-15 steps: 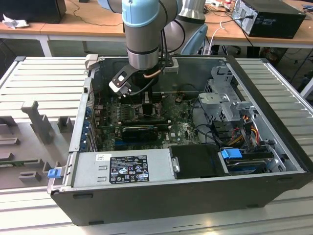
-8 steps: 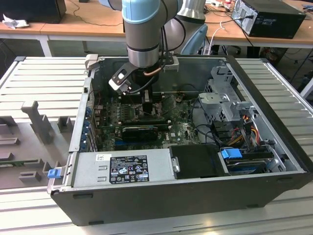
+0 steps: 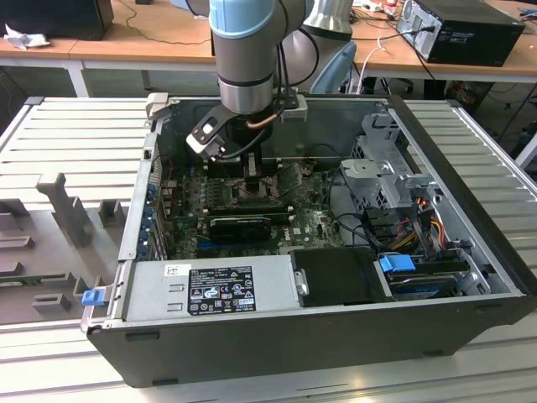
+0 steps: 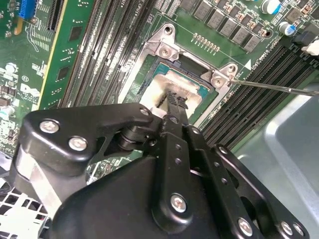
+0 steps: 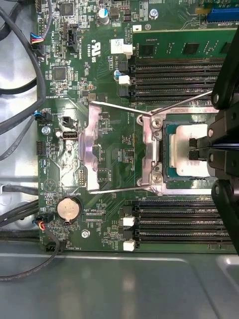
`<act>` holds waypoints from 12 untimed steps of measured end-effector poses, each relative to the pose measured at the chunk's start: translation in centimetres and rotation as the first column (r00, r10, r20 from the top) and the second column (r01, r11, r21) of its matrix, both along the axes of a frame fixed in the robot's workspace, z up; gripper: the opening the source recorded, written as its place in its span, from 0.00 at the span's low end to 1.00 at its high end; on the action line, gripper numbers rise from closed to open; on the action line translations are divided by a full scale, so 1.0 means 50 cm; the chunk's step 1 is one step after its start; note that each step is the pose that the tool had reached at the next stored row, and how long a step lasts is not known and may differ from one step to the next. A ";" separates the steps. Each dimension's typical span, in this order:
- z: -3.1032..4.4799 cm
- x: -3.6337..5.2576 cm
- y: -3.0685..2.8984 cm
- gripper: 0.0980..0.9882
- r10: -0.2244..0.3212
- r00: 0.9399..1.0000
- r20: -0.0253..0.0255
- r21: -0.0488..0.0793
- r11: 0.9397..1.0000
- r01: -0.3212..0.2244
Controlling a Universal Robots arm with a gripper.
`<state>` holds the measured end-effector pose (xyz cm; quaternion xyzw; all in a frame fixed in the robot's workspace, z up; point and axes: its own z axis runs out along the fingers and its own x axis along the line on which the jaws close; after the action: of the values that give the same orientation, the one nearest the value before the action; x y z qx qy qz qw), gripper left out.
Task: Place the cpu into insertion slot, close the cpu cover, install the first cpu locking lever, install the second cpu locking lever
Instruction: 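Place the cpu into insertion slot, then close the cpu cover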
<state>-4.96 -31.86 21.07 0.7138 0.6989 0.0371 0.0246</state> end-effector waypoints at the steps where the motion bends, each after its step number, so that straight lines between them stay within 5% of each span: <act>1: 0.001 0.000 0.000 0.01 0.000 1.000 0.000 0.000 1.000 0.000; 12: 0.012 0.001 0.000 0.01 0.000 1.000 0.000 0.000 1.000 0.000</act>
<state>-4.93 -31.86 21.67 0.7138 0.6989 0.0372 0.0245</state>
